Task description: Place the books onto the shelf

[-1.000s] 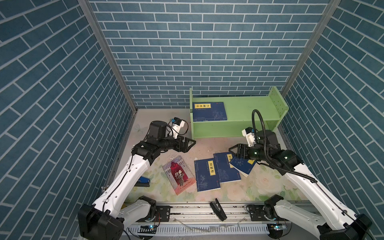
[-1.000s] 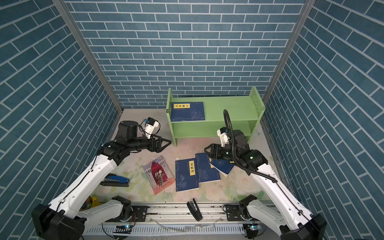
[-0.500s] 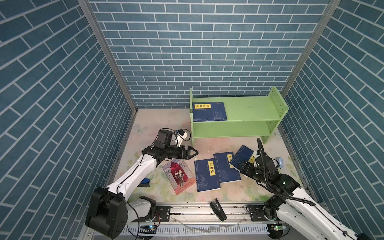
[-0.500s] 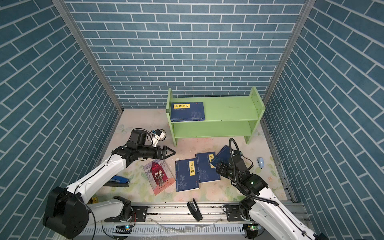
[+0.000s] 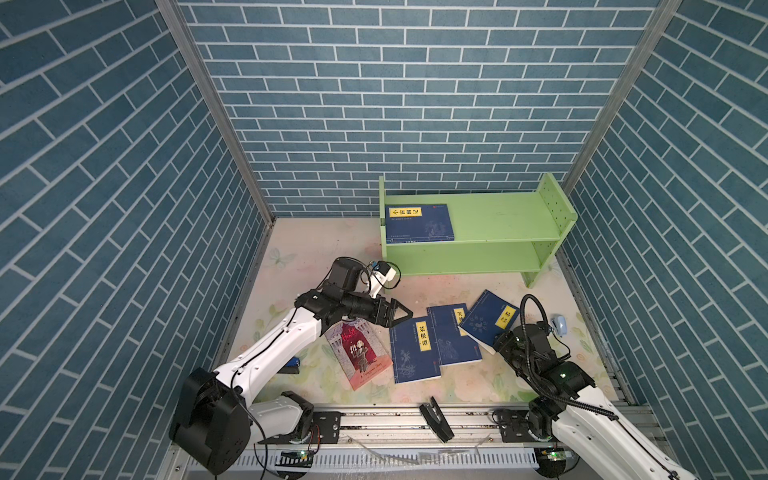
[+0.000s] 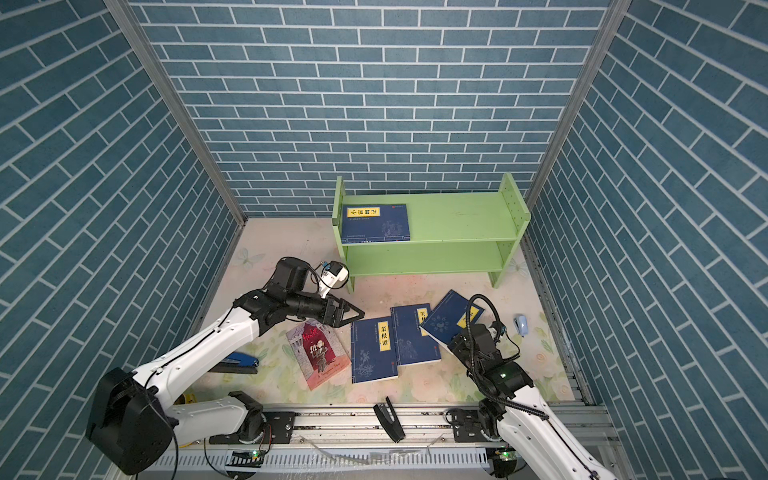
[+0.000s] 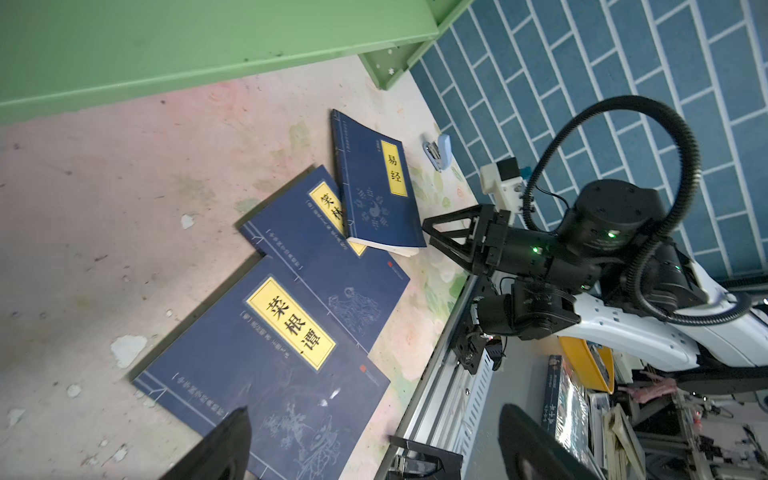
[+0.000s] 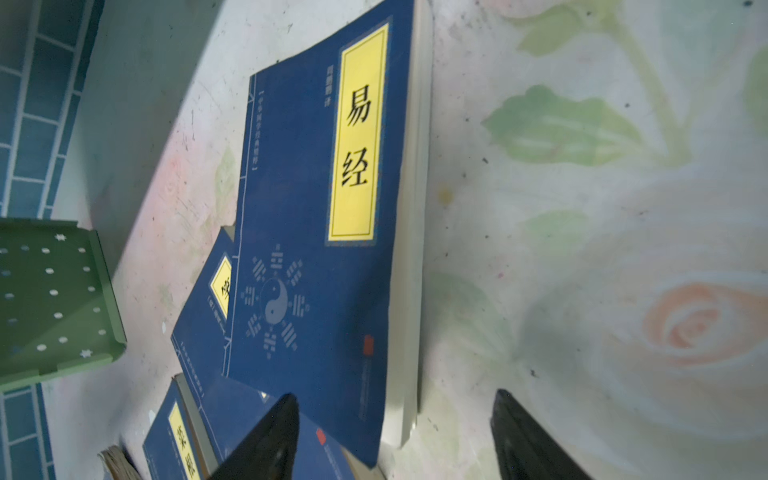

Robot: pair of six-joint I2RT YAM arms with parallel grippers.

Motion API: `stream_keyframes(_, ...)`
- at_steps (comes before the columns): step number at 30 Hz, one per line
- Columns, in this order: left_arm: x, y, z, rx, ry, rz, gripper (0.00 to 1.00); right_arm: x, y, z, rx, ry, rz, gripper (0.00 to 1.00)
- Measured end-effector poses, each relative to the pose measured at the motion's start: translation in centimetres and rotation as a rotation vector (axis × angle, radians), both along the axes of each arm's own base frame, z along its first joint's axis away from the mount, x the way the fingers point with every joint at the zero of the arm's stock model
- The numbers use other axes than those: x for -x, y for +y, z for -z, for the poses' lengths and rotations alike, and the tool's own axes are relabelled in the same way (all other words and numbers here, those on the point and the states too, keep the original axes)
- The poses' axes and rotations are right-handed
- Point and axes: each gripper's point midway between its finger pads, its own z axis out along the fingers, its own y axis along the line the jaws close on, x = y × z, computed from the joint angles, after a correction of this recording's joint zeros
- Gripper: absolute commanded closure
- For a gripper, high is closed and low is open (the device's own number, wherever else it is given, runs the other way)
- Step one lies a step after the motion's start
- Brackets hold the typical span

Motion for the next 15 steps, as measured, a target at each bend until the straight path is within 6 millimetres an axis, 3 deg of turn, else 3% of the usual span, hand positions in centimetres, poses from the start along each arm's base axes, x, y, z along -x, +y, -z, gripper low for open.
stream_keyframes(7,1.4,-2.0,0.1,-0.011,-0.031,0.104,0.07,-0.4,0.1,1.4,-0.059,0.034,0.021,0.39)
stream_keyframes(15,0.6,-3.0,1.1,-0.031,-0.034,0.106,0.09,-0.6,0.5,1.9,-0.082,0.063,0.014,0.5)
